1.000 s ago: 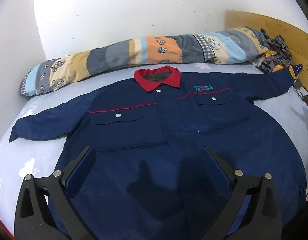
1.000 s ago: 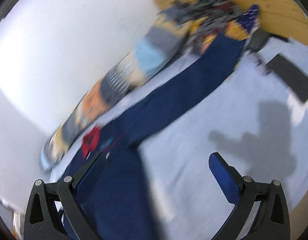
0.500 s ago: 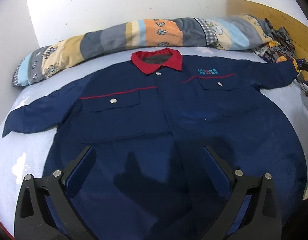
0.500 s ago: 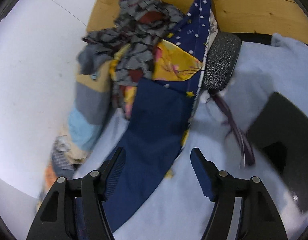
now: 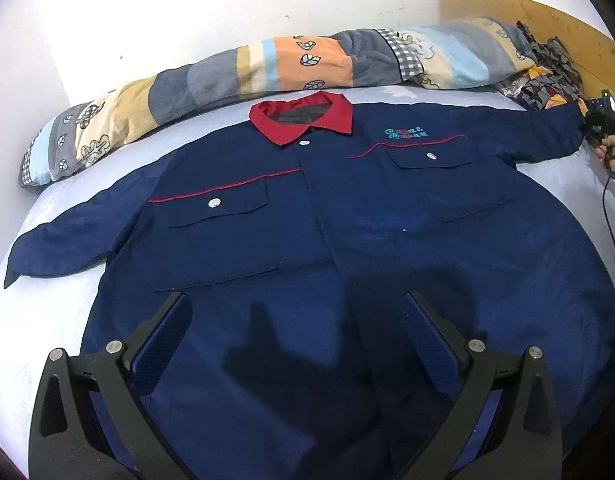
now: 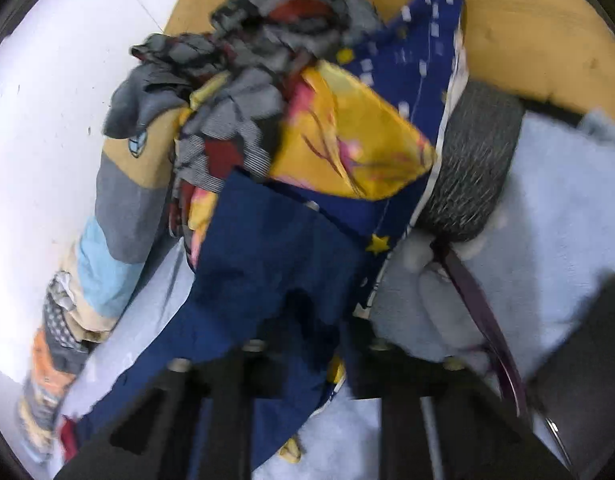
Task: Fold large clothes
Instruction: 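Reach the right gripper to the sleeve cuff by the bolster and grasp it, then fold the held sleeve across the shirt body with the right gripper and release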
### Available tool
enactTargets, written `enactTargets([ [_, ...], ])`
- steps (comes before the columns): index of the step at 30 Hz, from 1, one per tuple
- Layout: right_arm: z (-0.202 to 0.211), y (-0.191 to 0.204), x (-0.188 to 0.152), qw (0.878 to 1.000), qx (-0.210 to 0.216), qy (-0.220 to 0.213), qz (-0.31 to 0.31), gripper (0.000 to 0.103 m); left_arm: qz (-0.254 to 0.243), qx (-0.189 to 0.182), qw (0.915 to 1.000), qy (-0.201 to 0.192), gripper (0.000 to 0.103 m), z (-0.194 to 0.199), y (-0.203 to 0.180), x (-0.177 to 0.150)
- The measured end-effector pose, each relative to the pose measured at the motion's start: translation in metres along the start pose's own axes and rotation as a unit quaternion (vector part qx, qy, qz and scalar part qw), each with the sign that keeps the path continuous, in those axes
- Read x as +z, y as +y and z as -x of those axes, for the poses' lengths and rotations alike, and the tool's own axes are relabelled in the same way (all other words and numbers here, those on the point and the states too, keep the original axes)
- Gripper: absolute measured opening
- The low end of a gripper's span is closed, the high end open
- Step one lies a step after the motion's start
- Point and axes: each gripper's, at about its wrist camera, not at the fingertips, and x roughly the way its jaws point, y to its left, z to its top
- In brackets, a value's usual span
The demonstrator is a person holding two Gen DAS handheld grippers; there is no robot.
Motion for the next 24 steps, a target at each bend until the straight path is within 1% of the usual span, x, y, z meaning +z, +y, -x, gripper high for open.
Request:
enactTargets([
  [1, 0.009, 0.005, -0.002, 1.000, -0.002, -0.009, 0.009, 0.010, 0.002, -0.002, 1.0000, -0.004, 0.103, 0.003, 0.000, 0.001],
  [4, 0.035, 0.018, -0.002, 0.999, 0.010, -0.037, 0.026, 0.009, 0.008, -0.011, 0.9998, -0.012, 0.103, 0.010, 0.001, 0.002],
  [6, 0.056, 0.025, 0.000, 0.998, 0.030, -0.048, 0.024, 0.009, 0.008, -0.014, 0.9997, -0.017, 0.103, 0.014, 0.001, 0.002],
  [8, 0.071, 0.035, 0.002, 0.997, 0.050, -0.050, 0.026, 0.008, 0.011, -0.019, 0.9995, -0.024, 0.103, 0.021, 0.001, 0.004],
  [10, 0.090, 0.049, 0.003, 0.996, 0.057, -0.052, 0.037, 0.008, 0.013, -0.020, 0.9991, -0.034, 0.103, 0.028, 0.003, 0.006],
  [13, 0.125, 0.081, 0.003, 0.994, 0.089, -0.057, 0.043, 0.008, 0.023, -0.019, 0.9985, -0.045, 0.103, 0.036, 0.010, 0.008],
  [16, 0.161, 0.131, 0.003, 0.988, 0.123, -0.064, 0.064, 0.007, 0.045, -0.027, 0.9974, -0.048, 0.103, 0.044, 0.023, 0.007],
  [19, 0.203, 0.190, -0.004, 0.980, 0.164, -0.069, 0.088, 0.007, 0.059, -0.028, 0.9966, -0.051, 0.103, 0.050, 0.035, 0.004],
  [20, 0.221, 0.214, -0.008, 0.975, 0.184, -0.072, 0.099, 0.007, 0.060, -0.025, 0.9965, -0.053, 0.103, 0.051, 0.038, 0.003],
  [22, 0.250, 0.257, -0.018, 0.967, 0.209, -0.077, 0.125, 0.007, 0.067, -0.022, 0.9961, -0.052, 0.103, 0.054, 0.049, -0.001],
  [24, 0.286, 0.310, -0.036, 0.954, 0.244, -0.078, 0.154, 0.007, 0.077, -0.023, 0.9954, -0.051, 0.103, 0.058, 0.059, -0.005],
])
